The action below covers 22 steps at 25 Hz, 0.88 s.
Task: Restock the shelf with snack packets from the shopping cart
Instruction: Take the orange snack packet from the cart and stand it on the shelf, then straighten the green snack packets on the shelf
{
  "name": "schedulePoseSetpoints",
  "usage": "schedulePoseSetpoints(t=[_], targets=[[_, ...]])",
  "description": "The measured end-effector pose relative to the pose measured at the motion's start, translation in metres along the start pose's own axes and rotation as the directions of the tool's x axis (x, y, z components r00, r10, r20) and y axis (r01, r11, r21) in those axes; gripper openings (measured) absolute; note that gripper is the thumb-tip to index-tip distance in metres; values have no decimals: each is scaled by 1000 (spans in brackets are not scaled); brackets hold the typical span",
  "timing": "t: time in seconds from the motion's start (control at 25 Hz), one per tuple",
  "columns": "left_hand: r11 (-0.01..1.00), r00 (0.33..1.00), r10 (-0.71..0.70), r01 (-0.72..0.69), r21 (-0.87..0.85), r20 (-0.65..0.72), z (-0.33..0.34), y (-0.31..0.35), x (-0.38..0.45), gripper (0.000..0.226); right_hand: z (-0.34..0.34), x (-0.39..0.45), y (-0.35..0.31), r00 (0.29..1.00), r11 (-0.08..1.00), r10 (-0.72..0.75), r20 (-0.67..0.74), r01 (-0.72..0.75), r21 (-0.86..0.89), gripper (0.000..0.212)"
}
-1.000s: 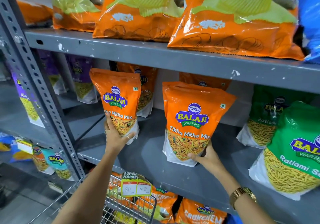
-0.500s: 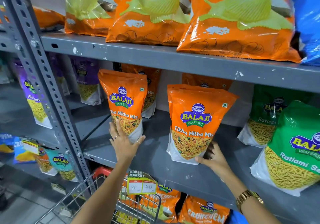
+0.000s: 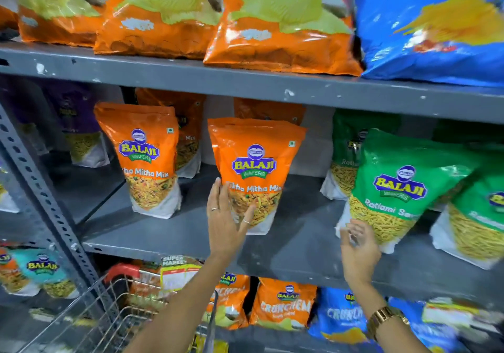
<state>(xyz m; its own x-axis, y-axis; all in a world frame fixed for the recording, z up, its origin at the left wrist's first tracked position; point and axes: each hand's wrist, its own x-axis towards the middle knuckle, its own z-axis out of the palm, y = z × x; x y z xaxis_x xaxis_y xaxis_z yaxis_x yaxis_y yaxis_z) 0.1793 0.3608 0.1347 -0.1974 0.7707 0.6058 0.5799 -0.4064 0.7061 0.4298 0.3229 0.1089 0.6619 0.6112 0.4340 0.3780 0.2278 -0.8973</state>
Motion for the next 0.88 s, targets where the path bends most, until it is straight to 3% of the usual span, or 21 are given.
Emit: schedulePoseSetpoints(t=[0.2, 0.48, 0.56, 0.72, 0.76, 0.88], targets=[[991, 992, 123, -124, 45, 21, 44, 60, -12, 64, -66, 47, 11, 984, 994, -82, -161, 69, -85, 19], [994, 987, 99, -93, -53, 125, 128, 126, -39, 70, -149, 106, 37, 972, 955, -206, -116, 174, -241, 27], [994, 977, 67, -49, -95, 202, 154, 138, -53, 80, -165, 120, 47, 978, 940, -168, -124, 121, -319, 48], [954, 920, -48, 158, -253, 390, 223, 173, -72, 114, -191, 174, 78, 962, 923, 54, -269, -150, -354, 112], [938, 913, -87, 211, -276, 399, 256, 188, -76, 123, -203, 201, 92, 953, 915, 113, -280, -210, -344, 120], [918, 923, -198, 292, -266, 331, 259, 174, -91, 132, -195, 194, 104, 937, 910, 260, -235, -319, -266, 128]])
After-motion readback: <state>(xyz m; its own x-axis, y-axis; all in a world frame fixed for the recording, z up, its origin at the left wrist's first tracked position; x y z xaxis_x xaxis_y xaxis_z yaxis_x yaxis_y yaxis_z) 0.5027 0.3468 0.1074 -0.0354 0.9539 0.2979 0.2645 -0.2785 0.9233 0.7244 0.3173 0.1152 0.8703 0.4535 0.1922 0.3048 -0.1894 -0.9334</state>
